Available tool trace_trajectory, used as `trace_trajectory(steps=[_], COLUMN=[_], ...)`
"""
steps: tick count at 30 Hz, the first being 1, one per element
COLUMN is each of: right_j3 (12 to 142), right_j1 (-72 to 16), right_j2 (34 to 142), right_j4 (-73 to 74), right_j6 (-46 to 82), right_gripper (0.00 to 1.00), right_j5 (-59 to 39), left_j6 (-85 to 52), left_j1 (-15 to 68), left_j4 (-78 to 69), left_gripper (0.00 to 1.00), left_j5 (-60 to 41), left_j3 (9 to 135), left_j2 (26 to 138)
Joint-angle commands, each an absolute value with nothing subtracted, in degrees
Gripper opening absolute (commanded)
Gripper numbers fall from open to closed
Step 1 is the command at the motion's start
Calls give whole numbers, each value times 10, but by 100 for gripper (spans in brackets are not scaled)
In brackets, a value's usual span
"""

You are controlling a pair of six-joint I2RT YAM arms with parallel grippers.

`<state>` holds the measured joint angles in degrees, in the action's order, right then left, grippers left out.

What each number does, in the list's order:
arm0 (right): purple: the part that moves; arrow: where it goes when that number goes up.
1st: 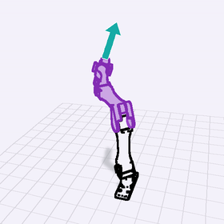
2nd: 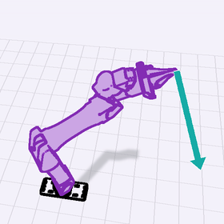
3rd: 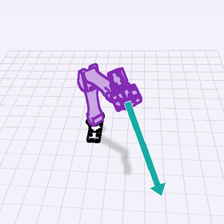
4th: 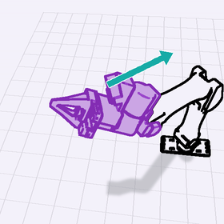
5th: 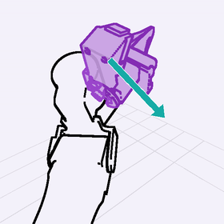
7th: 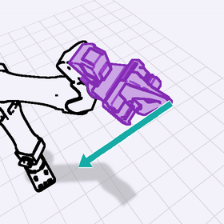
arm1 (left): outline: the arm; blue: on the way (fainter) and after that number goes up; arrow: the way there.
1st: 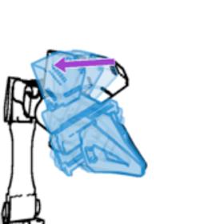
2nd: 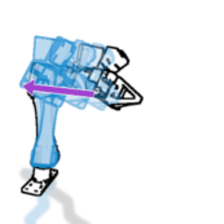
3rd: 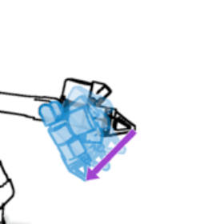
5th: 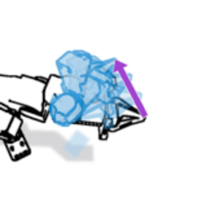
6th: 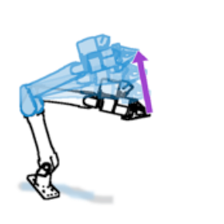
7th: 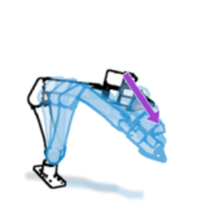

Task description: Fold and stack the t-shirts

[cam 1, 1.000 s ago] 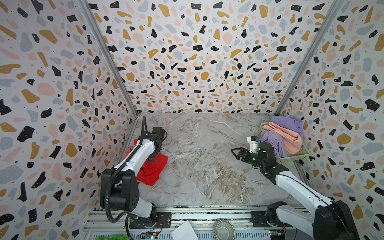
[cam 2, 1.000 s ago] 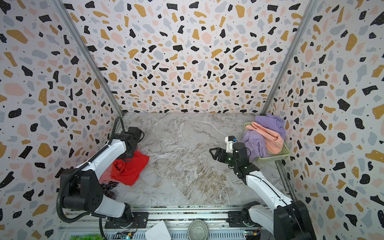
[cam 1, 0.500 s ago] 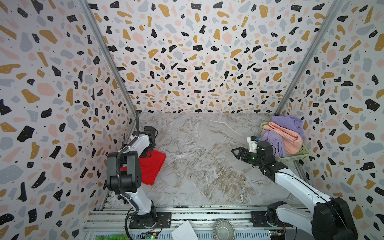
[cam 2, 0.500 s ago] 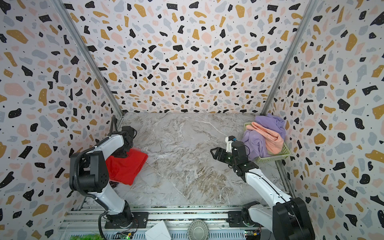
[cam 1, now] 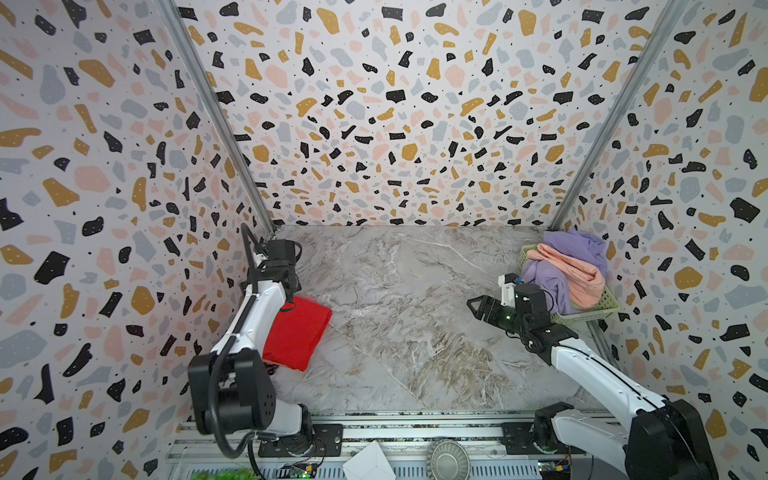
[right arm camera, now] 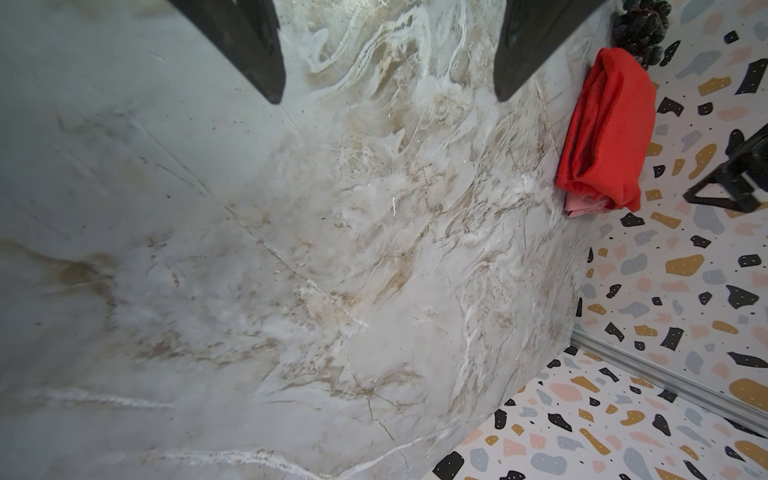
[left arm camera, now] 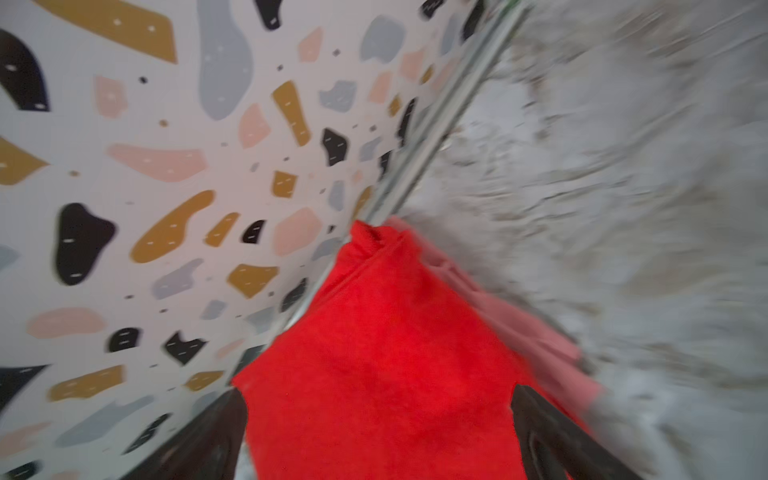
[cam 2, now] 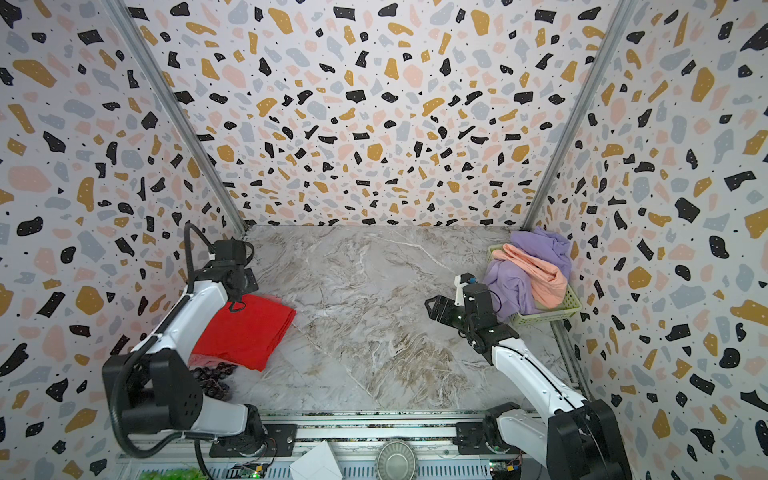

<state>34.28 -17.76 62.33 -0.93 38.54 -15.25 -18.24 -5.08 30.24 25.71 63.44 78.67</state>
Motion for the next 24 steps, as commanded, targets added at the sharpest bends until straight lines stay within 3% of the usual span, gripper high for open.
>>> trace_trajectory(steps=[1,5,7,16,24], right_j3=[391,436,452,411,302], right_j1=[-170,-154,-141,-19,-22], right_j2=[588,562,553,556,611], right_j4=[-37,-55,-49,87,261], right_j6=[335,263,229,165,75], right_gripper=[81,92,96,99,99], right_j5=[-92,-2,39,106,111], left_j6=[-211,-241,-245,-134,-35], left_j1=[-50,-49,-43,-12,-12], left_j4=[159,79,15,-155,-385], left_gripper=[100,100,100,100,100], left_j5=[23,-119,-141,48,126], left_j3=[603,589,567,461,280], left_j2=[730,703,689,662,642])
